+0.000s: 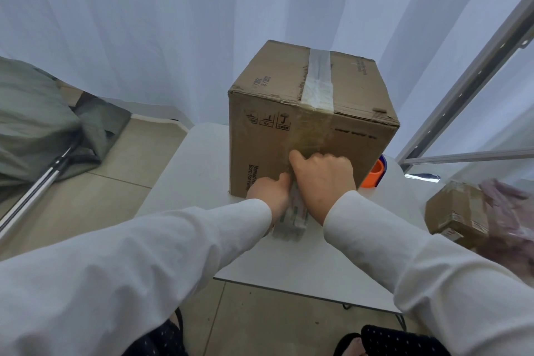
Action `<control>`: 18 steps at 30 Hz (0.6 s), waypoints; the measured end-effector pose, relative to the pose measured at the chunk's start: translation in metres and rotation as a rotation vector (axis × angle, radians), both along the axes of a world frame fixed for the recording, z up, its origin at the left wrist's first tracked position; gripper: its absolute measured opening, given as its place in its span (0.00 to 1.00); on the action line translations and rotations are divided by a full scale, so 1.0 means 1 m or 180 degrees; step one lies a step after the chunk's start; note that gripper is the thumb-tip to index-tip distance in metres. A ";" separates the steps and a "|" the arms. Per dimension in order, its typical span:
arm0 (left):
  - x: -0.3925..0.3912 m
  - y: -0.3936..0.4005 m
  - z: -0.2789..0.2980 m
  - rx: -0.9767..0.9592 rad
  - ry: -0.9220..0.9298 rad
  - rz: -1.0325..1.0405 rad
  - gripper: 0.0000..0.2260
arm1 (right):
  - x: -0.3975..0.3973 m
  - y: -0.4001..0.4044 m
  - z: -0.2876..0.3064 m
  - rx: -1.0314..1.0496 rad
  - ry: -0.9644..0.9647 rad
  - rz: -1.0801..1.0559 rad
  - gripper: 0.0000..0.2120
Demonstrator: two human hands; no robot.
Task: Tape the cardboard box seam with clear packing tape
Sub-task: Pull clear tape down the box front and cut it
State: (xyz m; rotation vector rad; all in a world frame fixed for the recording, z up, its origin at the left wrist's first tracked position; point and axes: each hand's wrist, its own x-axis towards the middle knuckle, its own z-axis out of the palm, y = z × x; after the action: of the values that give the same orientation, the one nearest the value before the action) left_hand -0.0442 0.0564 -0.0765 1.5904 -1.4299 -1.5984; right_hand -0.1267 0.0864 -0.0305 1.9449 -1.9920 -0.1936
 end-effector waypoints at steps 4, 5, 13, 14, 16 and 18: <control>0.001 0.001 0.003 -0.0017 0.0041 -0.0026 0.19 | -0.003 0.002 -0.002 -0.0071 -0.0025 0.0053 0.11; 0.001 0.001 0.003 0.0004 0.0047 -0.0018 0.19 | -0.004 0.004 -0.002 -0.0092 -0.0053 0.0044 0.12; 0.001 0.000 0.006 -0.0039 -0.0012 0.0023 0.18 | -0.009 0.009 -0.004 0.0011 -0.0052 -0.0096 0.13; 0.001 0.001 0.006 -0.0023 -0.0001 0.0026 0.18 | -0.009 0.010 -0.004 0.0047 -0.0071 -0.0117 0.13; 0.005 0.002 0.004 -0.0029 -0.0079 0.0069 0.19 | -0.015 0.011 -0.003 0.0148 -0.0113 -0.0219 0.13; 0.012 0.002 -0.001 -0.0096 -0.0266 0.0025 0.22 | -0.025 0.016 0.002 0.0234 -0.0144 -0.0382 0.14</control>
State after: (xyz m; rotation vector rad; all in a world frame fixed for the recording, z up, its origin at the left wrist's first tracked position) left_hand -0.0325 0.0586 -0.0773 1.6611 -1.4816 -1.5148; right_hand -0.1522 0.1020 -0.0282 1.8902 -2.1615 -0.2584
